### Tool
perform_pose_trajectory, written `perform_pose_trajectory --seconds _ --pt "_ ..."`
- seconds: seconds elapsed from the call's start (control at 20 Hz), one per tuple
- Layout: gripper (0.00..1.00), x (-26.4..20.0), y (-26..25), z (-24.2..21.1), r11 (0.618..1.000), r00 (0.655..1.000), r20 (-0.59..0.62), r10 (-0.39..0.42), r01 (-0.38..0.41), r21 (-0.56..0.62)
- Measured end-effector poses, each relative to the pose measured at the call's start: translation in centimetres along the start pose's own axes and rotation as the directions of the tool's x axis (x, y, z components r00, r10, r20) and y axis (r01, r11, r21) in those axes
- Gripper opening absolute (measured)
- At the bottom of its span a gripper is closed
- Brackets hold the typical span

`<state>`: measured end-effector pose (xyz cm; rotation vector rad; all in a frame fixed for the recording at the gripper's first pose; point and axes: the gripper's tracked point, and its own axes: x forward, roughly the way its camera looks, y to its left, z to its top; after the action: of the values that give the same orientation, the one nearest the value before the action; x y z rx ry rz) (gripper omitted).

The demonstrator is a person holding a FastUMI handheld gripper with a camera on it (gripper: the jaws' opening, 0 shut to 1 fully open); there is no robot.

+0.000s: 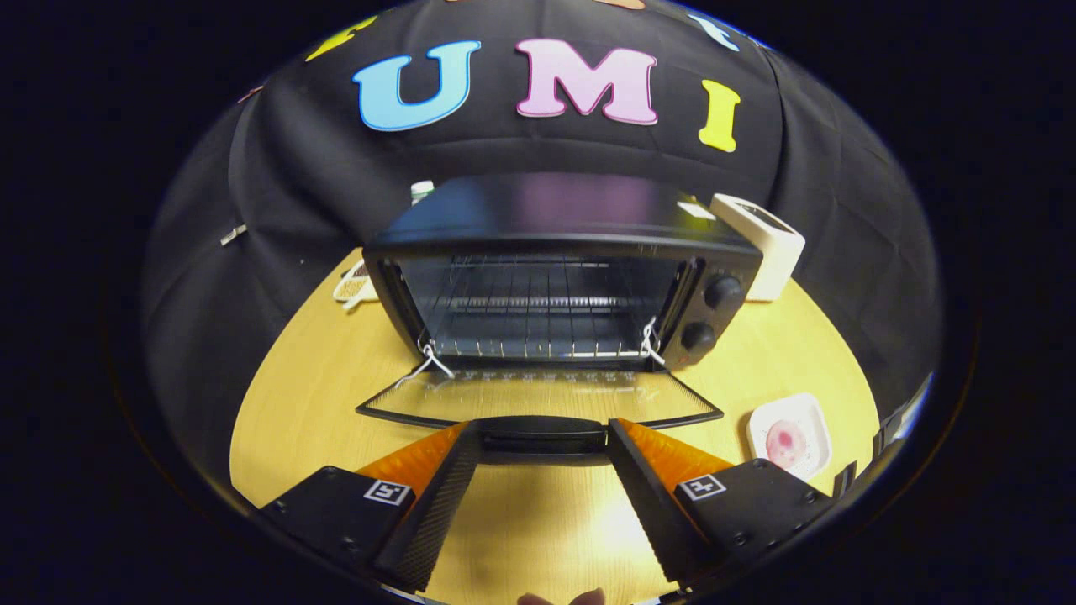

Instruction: Open the toaster oven, put the food inside, and close the toaster oven door.

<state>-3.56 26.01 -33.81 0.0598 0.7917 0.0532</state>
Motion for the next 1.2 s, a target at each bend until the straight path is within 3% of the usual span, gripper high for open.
perform_pose_trajectory --seconds 0.25,0.45,0.8,1.2 --pt "0.99 1.0 -0.2 -4.8 0.996 0.994 -0.103 0.038 -0.046 -0.078" --pt "0.99 0.5 -0.2 -5.8 0.994 0.989 -0.126 0.073 -0.083 -0.075" --pt "0.99 -3.0 -2.2 -2.9 0.978 0.972 -0.120 0.202 -0.206 -0.019" --pt "0.99 -6.0 -11.7 -0.1 0.969 0.957 -0.159 0.243 -0.247 -0.003"
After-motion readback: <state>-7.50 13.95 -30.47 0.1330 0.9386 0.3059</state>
